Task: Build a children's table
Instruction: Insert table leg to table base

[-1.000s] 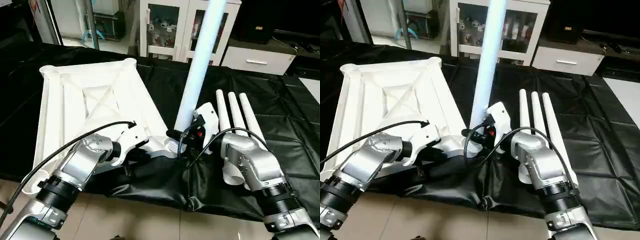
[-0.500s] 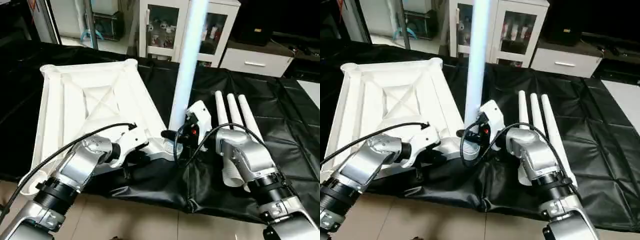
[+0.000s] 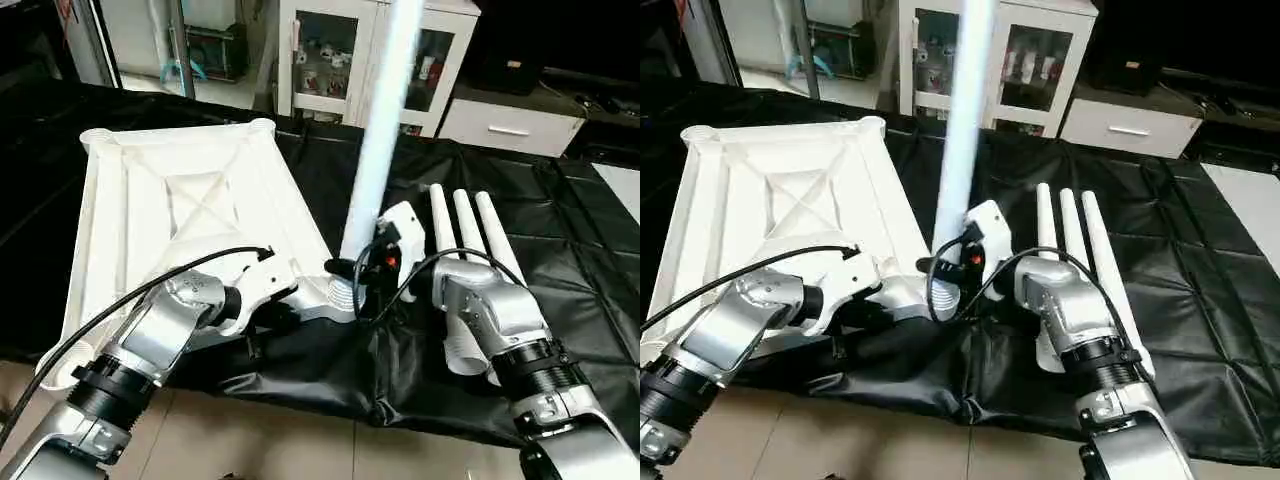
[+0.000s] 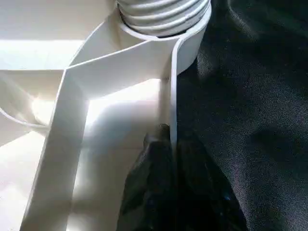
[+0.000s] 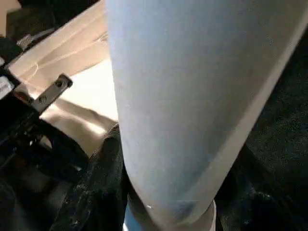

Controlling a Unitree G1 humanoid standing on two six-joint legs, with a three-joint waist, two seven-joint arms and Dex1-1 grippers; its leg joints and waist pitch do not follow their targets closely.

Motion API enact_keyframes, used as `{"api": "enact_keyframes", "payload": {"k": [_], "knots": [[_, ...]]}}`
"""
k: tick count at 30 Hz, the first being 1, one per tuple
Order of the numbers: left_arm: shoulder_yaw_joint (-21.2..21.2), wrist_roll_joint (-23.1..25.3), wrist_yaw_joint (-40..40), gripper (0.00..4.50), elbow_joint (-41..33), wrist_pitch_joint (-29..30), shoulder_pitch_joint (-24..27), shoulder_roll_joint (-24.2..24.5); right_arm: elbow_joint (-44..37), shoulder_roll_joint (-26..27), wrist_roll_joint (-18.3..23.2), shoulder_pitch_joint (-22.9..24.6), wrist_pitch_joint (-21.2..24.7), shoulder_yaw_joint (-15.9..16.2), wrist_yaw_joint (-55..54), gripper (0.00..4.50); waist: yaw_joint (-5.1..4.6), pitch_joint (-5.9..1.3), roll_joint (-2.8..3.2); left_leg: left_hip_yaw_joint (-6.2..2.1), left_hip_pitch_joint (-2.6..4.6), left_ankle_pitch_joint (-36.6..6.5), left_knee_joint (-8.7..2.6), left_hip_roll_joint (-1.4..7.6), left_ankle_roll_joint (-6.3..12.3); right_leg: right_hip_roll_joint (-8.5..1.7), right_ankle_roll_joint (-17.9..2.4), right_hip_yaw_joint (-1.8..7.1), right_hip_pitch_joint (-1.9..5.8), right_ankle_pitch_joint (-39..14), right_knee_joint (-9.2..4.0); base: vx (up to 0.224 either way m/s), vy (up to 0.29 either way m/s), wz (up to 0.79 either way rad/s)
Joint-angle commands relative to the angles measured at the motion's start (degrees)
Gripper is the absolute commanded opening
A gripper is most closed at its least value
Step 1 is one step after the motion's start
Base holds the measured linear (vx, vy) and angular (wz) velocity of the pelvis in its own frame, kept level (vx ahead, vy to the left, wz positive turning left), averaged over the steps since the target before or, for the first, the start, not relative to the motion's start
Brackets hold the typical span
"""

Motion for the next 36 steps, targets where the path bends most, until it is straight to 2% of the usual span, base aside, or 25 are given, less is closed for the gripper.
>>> {"api": "enact_keyframes", "payload": {"k": [1, 4, 7, 9, 14, 20, 28, 30, 31, 33, 36], "knots": [[-3.55, -0.23, -1.77, 0.0, 1.64, 0.08, 2.12, -1.03, 2.47, 0.16, 0.52, 1.88, 0.96, -0.64, -0.51, 1.87, -0.11, -2.17, 0.11, -0.91, 1.0, -14.68, -4.38, 2.33, -2.29, -3.03, -10.17, 2.2, 1.19, -9.78, -4.47, 0.0, 0.0, 0.0], [-3.55, -0.23, -1.77, 0.0, 1.64, 0.08, 2.12, -1.03, 2.47, 0.16, 0.52, 1.88, 0.96, -0.64, -0.51, 1.87, -0.12, -2.14, 0.11, -0.92, 0.98, -14.71, -4.43, 2.33, -2.16, -3.01, -10.28, 2.16, 1.21, -9.89, -4.46, 0.0, 0.0, 0.0], [-3.19, -0.09, -1.49, 0.0, 2.1, -0.1, 1.85, -1.15, 2.74, 0.76, 1.22, 4.14, -1.61, -2.79, -1.13, 1.87, 0.01, -2.09, 0.18, -0.93, 1.05, -15.74, -4.52, 2.42, -2.45, -3.21, -9.96, 2.23, 1.13, -11.03, -4.69, 0.0, 0.0, 0.0], [-2.97, -0.07, -1.36, 0.0, 2.08, 0.01, 1.77, -1.23, 1.15, 0.92, -0.12, 7.8, -4.88, -1.83, -0.81, 1.87, 0.1, -2.06, 0.23, -0.91, 1.07, -15.89, -4.56, 2.44, -2.47, -3.16, -9.74, 2.21, 1.04, -11.08, -4.76, 0.0, 0.0, 0.0], [-2.75, -0.04, -1.06, 0.0, 2.17, 0.02, 1.79, -1.41, -0.88, 1.44, -0.83, 11.16, -8.01, -0.82, -0.58, 1.87, 0.09, -2.01, 0.28, -0.95, 1.2, -17.19, -4.83, 2.47, -2.32, -3.07, -9.17, 2.24, 1.0, -12.8, -5.07, 0.0, 0.0, 0.0], [-2.53, 0.18, -0.97, 0.0, 2.72, -0.12, 1.41, -1.78, -2.77, 2.47, -1.6, 14.97, -12.52, -0.04, -0.92, 1.87, 0.31, -2.16, 0.37, -0.77, 1.2, -15.55, -4.78, 2.45, -1.67, -3.0, -9.36, 2.28, 1.12, -9.82, -4.98, 0.0, 0.0, 0.0], [-2.5, 0.37, -1.08, 0.0, 2.98, -0.25, 1.09, -1.78, -2.54, 0.24, -5.95, 15.17, -12.31, 4.64, -0.08, 1.87, 0.43, -1.94, 0.38, -0.9, 1.22, -17.66, -5.11, 2.5, -2.03, -3.0, -8.27, 2.32, 1.07, -13.61, -5.39, 0.0, 0.0, 0.0], [-2.48, 0.42, -1.16, 0.0, 3.0, -0.28, 1.07, -1.79, -2.43, -0.68, -7.21, 14.87, -11.03, 6.09, 0.69, 1.87, 0.37, -1.67, 0.43, -0.96, 1.42, -19.8, -5.32, 2.49, -2.34, -3.09, -7.54, 2.4, 0.84, -16.88, -5.85, 0.0, 0.0, 0.0], [-2.47, 0.42, -1.17, 0.0, 2.99, -0.28, 1.08, -1.8, -2.4, -0.86, -7.43, 14.79, -10.81, 6.33, 0.86, 1.87, 0.29, -1.52, 0.2, -1.03, 1.63, -21.79, -5.41, 2.5, -2.59, -3.14, -7.0, 2.42, 0.71, -19.65, -6.17, 0.0, 0.0, 0.0], [-2.41, 0.49, -1.25, 0.0, 3.04, -0.32, 1.09, -1.79, -2.03, -1.4, -8.17, 14.3, -9.77, 7.03, 1.46, 1.87, 0.25, -1.56, 0.22, -1.27, 2.07, -24.44, -5.49, 2.56, -3.08, -3.27, -6.69, 2.55, 0.46, -22.39, -6.47, 0.0, 0.0, 0.0], [-2.37, 0.49, -1.23, 0.0, 3.05, -0.31, 1.1, -1.8, -1.66, -1.69, -8.42, 13.75, -8.93, 7.34, 1.77, 1.87, 0.28, -1.67, 0.2, -1.25, 1.99, -23.69, -5.56, 2.61, -3.05, -3.13, -6.99, 2.59, 0.5, -19.98, -6.3, 0.0, 0.0, 0.0]]}}
